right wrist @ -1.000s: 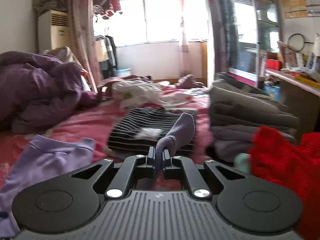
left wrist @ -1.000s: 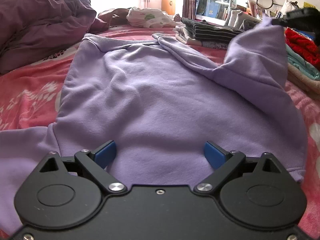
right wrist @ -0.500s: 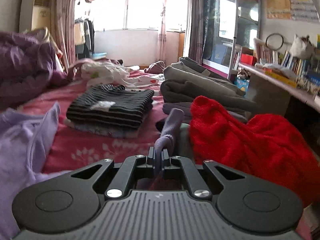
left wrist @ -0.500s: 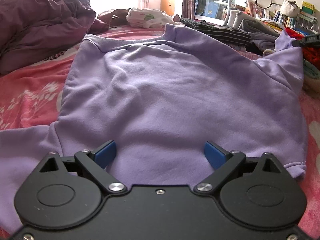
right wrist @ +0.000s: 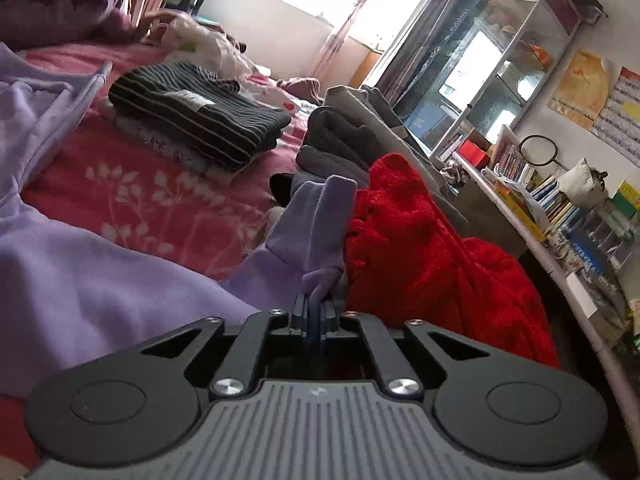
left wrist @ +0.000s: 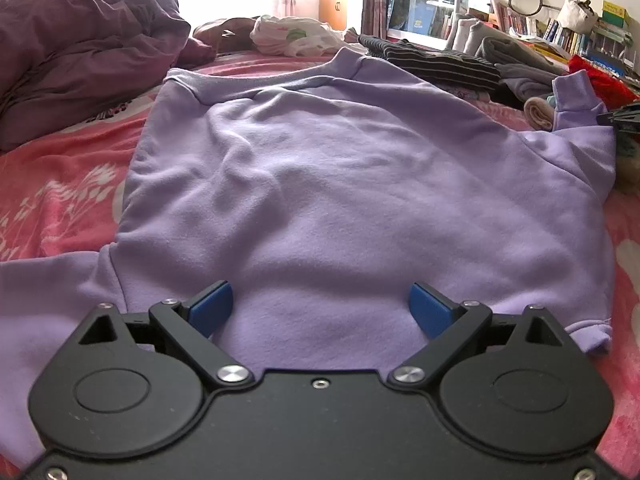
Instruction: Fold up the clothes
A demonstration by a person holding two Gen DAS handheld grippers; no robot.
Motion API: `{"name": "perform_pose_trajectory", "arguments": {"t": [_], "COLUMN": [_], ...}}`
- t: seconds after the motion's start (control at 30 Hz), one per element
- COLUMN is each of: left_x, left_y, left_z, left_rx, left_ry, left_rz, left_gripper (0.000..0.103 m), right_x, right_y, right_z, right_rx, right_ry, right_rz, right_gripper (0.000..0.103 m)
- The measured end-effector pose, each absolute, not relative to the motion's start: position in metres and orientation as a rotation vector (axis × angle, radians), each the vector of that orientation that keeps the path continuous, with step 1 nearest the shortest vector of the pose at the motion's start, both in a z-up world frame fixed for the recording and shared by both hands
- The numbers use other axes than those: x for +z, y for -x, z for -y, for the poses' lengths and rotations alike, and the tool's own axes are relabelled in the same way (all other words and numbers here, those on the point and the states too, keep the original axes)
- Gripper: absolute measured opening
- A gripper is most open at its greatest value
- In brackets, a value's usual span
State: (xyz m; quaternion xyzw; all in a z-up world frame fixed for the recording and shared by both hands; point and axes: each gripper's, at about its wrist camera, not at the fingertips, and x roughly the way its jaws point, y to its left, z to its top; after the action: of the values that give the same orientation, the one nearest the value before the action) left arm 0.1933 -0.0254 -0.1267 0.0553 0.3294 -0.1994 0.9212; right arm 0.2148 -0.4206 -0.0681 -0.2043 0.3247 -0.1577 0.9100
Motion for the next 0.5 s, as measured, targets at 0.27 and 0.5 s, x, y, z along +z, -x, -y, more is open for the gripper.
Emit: {"name": "perform_pose_trajectory", "arguments": {"t": [0.27, 0.5], "left_x": [-0.111, -0.090], "left_y": [-0.173, -0.144], "left_z": [-0.004, -0.065], "left_rx": [-0.379, -0.285], "left_ry": [-0.077, 0.100], "left_rz": [-0.627, -0.584], "left_gripper": [0.096, 0.095], "right_x": [-0.043, -0.069], "right_y": [-0.178, -0.125], "right_z": [0.408, 0.392], "right_rx": [-0.297, -0.189], "right_ry": [0.121, -0.369], "right_rz": [-0.516, -0.471], "right_gripper": [0.036, 0.036]}}
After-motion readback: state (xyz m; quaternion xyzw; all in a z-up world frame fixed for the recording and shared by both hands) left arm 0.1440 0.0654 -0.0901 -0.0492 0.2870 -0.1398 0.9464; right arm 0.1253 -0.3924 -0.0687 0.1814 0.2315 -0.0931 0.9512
